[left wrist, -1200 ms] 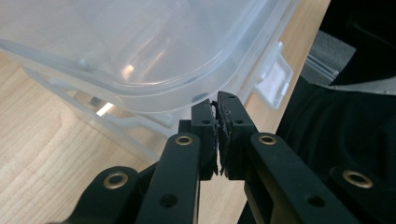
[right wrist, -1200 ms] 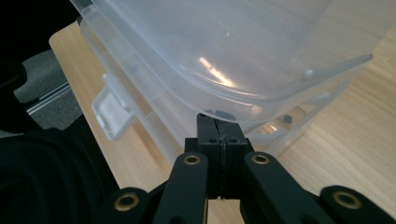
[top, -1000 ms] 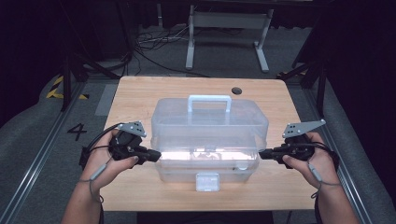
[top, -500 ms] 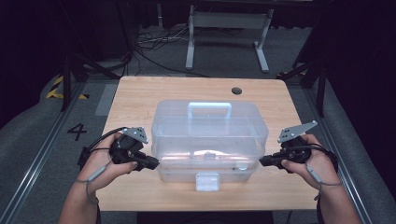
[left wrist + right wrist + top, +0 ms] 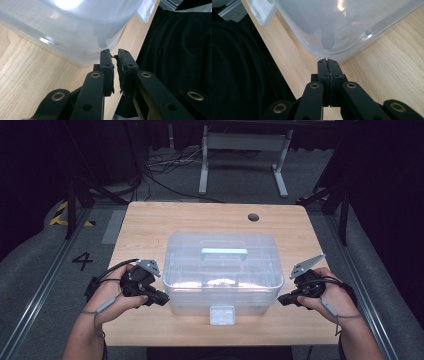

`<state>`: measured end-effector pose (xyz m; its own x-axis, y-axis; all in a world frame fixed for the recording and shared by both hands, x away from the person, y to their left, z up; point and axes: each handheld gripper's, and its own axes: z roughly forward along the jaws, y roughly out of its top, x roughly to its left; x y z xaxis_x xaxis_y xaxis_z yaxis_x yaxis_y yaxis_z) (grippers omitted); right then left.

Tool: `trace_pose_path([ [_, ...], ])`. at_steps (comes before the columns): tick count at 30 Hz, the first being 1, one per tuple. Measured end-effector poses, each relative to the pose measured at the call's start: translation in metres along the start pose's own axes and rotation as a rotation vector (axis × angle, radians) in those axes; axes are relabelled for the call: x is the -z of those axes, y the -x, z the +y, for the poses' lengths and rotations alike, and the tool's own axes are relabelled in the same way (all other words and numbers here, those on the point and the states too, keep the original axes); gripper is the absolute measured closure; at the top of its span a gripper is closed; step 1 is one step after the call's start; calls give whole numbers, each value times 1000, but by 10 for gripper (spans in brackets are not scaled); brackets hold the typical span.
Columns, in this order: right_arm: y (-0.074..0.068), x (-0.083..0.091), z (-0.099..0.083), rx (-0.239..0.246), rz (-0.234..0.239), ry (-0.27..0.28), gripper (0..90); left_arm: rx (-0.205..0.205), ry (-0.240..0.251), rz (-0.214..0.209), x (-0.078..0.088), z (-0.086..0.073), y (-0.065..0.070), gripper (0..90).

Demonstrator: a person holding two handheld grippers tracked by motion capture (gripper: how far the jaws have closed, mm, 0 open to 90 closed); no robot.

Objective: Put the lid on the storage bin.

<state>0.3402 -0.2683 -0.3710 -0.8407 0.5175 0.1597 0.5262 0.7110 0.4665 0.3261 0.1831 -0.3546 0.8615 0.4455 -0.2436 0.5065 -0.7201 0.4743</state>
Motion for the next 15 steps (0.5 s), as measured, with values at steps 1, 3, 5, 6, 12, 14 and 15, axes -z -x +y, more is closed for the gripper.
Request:
trace_pose_path([
  [1,0,0,0,-3,3,2,900,2,-7,-1,-1,0,-1,826],
  [3,1,0,-1,-5,3,4,900,3,-9,-1,-1,0,-1,826],
  [5,1,0,-1,-6,4,6,900,4,-9,-2,-1,0,-1,825],
  [6,1,0,-1,-5,4,6,900,2,-7,-1,-1,0,-1,824],
  [12,1,0,-2,1,2,-6,895,8,25,15,6,-3,-2,799],
  [14,2,5,-3,0,1,9,891,11,50,40,11,-7,-2,735],
  [15,2,7,-3,0,0,19,890,15,63,44,14,-9,-2,734],
])
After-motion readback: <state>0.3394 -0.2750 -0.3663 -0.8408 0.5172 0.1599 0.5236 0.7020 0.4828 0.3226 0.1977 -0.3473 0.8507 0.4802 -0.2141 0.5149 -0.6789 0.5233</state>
